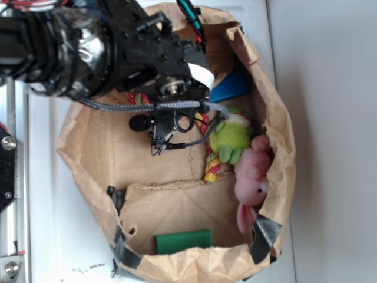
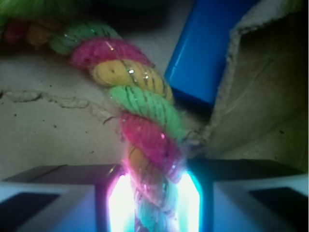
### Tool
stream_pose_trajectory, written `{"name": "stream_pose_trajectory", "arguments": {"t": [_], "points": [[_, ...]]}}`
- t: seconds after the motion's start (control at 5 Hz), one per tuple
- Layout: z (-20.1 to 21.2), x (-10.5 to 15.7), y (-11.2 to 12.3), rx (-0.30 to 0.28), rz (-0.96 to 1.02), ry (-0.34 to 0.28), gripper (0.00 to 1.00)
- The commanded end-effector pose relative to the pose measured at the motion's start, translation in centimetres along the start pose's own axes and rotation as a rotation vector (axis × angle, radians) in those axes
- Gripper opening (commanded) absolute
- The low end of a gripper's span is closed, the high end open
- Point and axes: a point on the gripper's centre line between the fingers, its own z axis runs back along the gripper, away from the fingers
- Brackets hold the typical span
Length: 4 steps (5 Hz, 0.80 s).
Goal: Grab the multicolored rope.
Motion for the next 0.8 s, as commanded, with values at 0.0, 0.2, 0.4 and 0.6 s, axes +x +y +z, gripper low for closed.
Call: {"name": "stream_pose_trajectory", "arguments": {"t": [0.0,0.2,0.4,0.6], "points": [[0.8,1.0,0.5,-0.013,0.011,-0.022,0.00],[2.0,1.0,1.1,-0.023,0.021,-0.034,0.00],[4.8,0.7,1.9,-0.053,0.083,-0.031,0.00],[7.6,0.7,2.0,-0.098,0.162,-0.024,0.00]]}}
